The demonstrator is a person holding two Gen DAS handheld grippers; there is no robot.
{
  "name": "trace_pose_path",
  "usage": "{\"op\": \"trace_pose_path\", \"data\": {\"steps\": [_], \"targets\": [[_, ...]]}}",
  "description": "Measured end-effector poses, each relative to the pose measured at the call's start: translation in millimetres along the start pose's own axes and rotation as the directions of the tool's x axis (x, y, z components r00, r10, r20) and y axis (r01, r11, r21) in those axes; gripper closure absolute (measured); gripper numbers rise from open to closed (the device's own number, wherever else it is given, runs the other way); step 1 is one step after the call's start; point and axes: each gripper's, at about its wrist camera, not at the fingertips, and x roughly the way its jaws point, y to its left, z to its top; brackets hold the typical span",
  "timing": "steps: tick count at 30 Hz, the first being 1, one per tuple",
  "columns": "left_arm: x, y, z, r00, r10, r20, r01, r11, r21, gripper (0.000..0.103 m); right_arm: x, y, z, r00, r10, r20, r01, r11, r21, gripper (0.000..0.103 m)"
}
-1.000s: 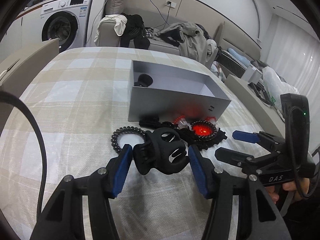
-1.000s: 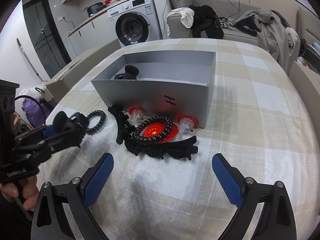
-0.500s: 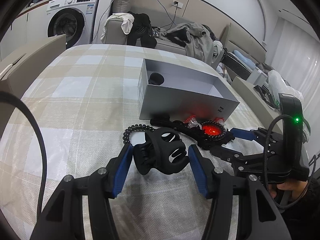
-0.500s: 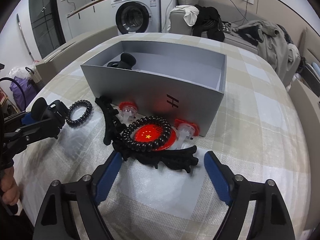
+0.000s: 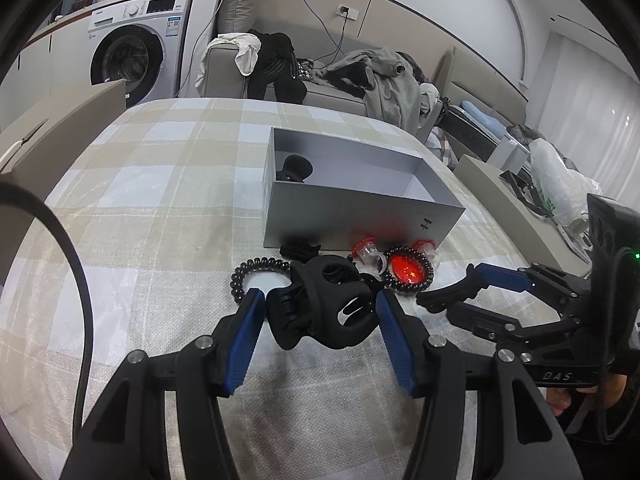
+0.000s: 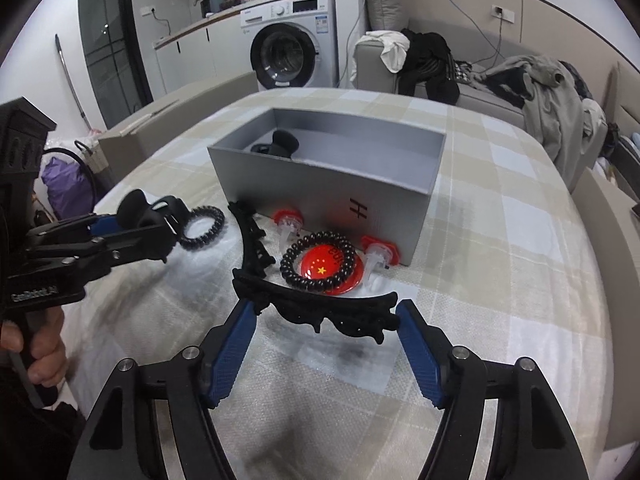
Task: Organize jewelry
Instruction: 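Grasp the long black clip with the right tool while the left tool carries the claw clip, then lower the claw clip and long clip over the grey box with both tools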
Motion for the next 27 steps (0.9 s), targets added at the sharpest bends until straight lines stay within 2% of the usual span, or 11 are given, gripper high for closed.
{"op": "trace_pose_path", "data": {"steps": [14,27], "targets": [[-4.9,-4.7,20.5,0.997,0.018,0.07,-0.019,1.0,0.013,0.051,-26.8,-24.1,25.8,0.99,0.054,0.133,-0.069,0.991,0.115,0.031],[7.3,-11.5,40.8,0.995,0.009,0.101,-0.012,0.999,0.029,0.051,-19.5,-42.4,46.7,0.984,0.042,0.172,-0.074,0.98,0.187,0.031]]}}
